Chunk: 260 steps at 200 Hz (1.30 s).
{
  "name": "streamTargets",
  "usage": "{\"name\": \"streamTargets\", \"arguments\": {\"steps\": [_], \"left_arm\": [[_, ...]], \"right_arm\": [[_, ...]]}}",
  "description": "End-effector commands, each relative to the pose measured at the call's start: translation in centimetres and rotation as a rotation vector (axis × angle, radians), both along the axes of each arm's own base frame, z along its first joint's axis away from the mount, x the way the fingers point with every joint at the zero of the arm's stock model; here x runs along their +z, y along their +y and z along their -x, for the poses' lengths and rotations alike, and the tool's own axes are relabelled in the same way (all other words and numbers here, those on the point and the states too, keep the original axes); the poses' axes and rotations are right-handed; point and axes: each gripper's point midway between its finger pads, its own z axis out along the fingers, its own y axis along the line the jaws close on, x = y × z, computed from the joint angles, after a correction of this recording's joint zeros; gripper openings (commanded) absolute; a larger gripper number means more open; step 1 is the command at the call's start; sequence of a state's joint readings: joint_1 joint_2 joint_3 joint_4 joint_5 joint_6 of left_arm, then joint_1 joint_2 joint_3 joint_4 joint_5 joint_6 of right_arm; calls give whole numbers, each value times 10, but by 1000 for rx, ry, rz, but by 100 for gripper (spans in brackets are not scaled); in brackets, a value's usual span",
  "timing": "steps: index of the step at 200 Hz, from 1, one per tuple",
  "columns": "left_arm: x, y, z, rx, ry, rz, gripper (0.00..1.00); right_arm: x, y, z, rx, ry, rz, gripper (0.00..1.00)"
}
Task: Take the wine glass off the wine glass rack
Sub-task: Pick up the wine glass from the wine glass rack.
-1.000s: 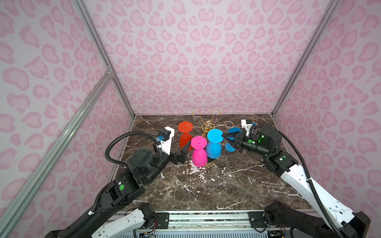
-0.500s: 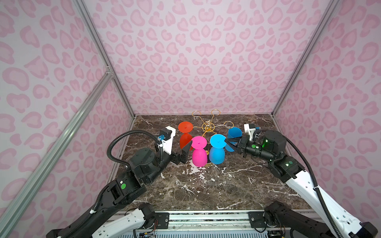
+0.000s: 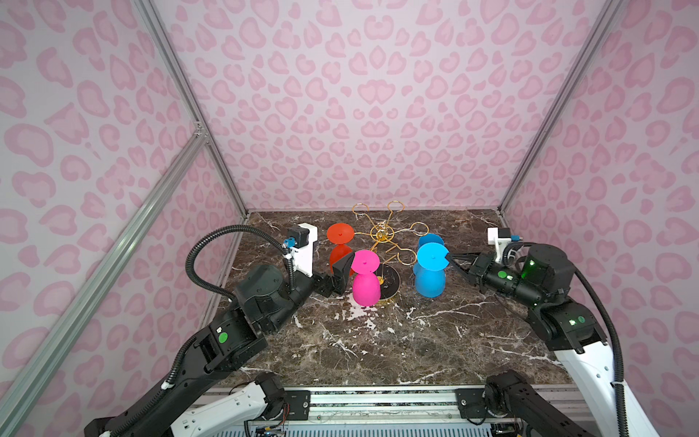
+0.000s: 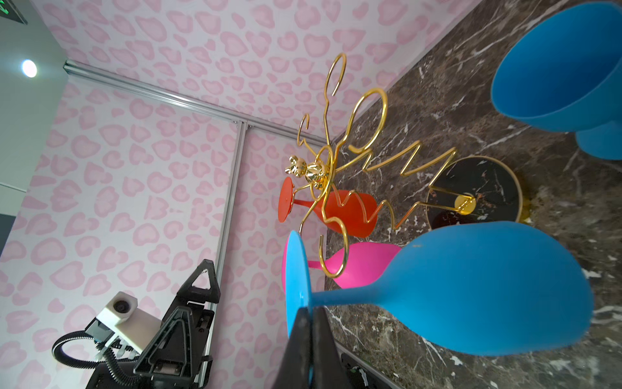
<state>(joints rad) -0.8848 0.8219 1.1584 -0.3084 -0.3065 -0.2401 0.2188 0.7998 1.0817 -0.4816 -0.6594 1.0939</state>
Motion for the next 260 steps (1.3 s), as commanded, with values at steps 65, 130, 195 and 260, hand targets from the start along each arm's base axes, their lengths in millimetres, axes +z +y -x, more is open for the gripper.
{"name": "streamTargets", "arguments": {"steps": [65, 130, 195, 260], "left_arm": [[58, -51, 11, -237, 269, 491, 97], [75, -98, -13, -423, 452, 675, 98], [72, -125, -49, -576, 687, 869, 97], [88, -157, -38, -777, 801, 928, 91]], "right_arm": [[86, -31, -12, 43, -364, 155, 0], [140, -17, -19, 162, -731, 217, 0], [151, 2, -4, 353, -951, 274, 0], [134, 27, 22, 526, -1194, 389, 0]]}}
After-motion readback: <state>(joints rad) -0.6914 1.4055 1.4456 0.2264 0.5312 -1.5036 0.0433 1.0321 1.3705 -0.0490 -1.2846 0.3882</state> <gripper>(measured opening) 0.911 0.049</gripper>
